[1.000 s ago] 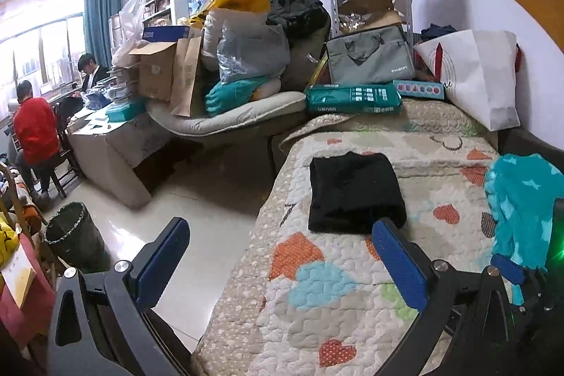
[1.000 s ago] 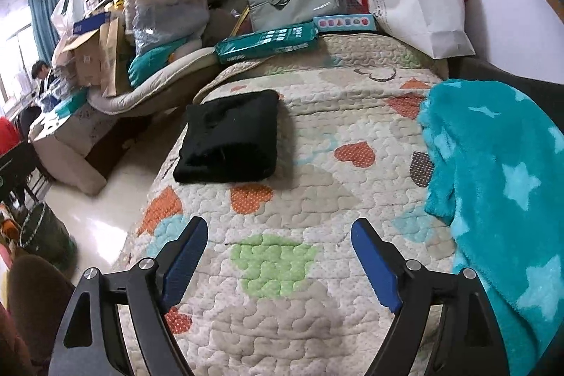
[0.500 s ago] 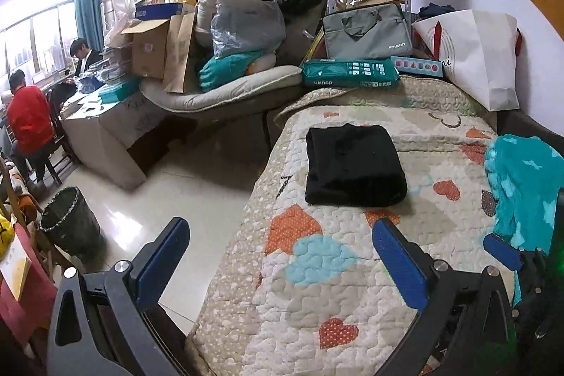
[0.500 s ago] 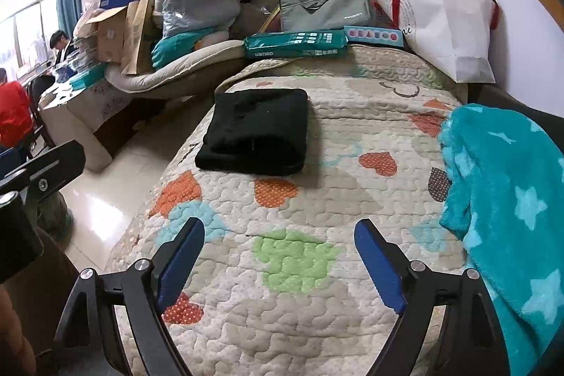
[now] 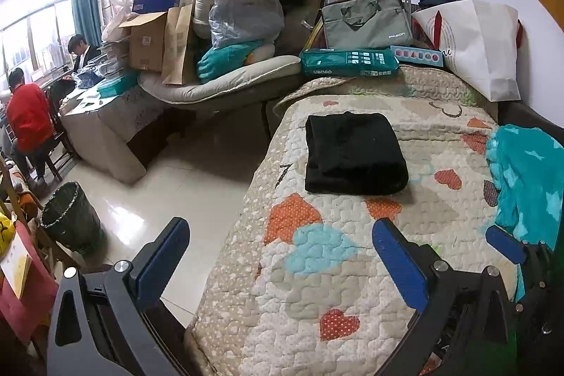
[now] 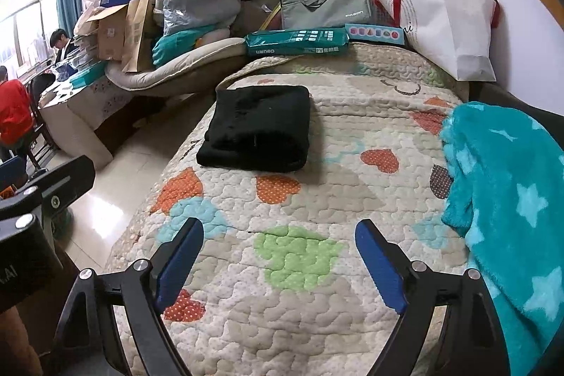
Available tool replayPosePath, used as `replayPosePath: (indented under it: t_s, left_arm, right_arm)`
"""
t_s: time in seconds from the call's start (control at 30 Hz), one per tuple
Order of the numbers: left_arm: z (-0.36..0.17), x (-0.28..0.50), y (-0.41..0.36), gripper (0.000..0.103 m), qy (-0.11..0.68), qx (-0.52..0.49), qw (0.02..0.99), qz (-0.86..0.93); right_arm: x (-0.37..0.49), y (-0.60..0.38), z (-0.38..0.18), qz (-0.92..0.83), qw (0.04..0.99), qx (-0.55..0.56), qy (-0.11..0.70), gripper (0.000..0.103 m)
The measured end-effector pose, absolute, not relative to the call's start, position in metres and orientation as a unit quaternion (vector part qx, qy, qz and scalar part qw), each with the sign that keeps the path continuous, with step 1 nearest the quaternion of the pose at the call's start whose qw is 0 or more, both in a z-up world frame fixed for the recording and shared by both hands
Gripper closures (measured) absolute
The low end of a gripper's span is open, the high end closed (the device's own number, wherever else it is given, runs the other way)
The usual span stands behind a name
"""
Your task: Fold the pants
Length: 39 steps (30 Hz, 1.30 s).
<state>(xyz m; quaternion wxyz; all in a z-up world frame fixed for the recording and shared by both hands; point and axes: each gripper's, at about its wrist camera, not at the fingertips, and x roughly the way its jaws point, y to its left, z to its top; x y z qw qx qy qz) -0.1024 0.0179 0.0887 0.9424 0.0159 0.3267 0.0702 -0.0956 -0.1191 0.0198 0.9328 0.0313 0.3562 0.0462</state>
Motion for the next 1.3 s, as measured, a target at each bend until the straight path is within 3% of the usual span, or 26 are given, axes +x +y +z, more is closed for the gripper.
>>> replayPosePath:
  t_s: [1.3]
  left_arm:
    - [0.0806,-0.0985,0.0208,0.000,0.353,0.011,0.934,0.061]
  right_arm:
    - [-0.0912,-0.1243,0.0137,0.037,0.929,0.034,0.368,0.010]
